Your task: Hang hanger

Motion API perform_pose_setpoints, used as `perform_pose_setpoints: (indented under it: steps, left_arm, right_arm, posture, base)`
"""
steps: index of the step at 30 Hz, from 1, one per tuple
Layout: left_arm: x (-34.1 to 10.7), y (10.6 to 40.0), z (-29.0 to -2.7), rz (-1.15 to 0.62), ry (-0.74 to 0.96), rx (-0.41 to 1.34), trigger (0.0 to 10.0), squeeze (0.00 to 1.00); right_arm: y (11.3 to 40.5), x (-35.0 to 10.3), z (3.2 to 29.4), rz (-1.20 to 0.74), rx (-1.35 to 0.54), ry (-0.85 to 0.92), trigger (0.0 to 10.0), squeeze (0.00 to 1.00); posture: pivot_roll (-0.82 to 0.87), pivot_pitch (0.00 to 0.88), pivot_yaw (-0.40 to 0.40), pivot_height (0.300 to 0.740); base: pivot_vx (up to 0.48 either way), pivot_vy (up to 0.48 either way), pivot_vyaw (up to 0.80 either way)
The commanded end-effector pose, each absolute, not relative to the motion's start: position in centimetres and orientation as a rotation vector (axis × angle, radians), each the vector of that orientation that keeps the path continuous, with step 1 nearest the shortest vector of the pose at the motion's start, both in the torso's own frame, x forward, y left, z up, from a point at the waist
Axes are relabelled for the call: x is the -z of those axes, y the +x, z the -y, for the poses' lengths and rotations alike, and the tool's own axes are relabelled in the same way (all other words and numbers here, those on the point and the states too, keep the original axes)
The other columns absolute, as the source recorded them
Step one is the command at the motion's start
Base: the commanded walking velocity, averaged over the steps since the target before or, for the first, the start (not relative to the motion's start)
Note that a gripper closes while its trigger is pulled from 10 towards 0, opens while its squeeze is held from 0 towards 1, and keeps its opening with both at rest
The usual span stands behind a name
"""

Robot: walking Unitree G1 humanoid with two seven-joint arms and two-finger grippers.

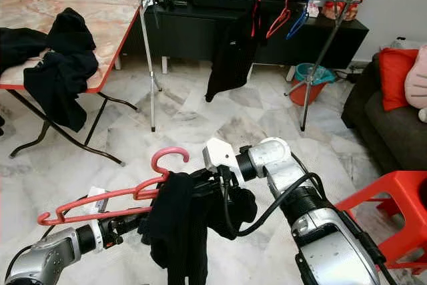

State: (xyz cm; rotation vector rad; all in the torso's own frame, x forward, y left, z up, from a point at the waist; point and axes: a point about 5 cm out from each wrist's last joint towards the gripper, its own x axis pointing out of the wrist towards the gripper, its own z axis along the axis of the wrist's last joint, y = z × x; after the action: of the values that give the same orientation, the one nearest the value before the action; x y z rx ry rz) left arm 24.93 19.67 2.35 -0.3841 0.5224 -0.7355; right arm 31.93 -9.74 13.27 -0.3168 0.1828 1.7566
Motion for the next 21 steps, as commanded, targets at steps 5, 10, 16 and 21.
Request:
perform_pose_setpoints:
  steps: [5, 10, 16, 21]
  left_arm:
    - [-2.4, 24.7, -19.8, -0.543, -0.341, 0.734, 10.0, 1.00]
    - [-2.1, 24.1, -20.0, -0.572, -0.323, 0.739, 10.0, 1.00]
    - [-2.1, 23.9, -19.8, -0.574, -0.342, 0.757, 10.0, 1.00]
    - [-1.4, 24.3, -20.2, -0.592, -0.281, 0.678, 10.0, 1.00]
  right_arm:
    - [33.1, -13.6, 10.0, -0.190, -1.655, -0.427, 0.0, 0.00]
    - [33.5, -12.6, 10.9, -0.254, -1.570, -0.531, 0.0, 0.00]
    - [33.9, -13.1, 10.5, -0.205, -1.542, -0.497, 0.0, 0.00]
    - [34.0, -13.8, 9.7, -0.146, -1.557, -0.441, 0.0, 0.00]
  posture:
    - [0.18, 0.000, -0.115, 0.732]
    - [0.18, 0.000, -0.116, 0.732]
    - [0.18, 0.000, -0.116, 0.732]
    - [0.19, 0.000, -0.117, 0.732]
  base:
    - [0.000, 0.000, 0.00]
    - [0.000, 0.000, 0.00]
    - [0.000, 0.000, 0.00]
    - [0.000, 0.000, 0.00]
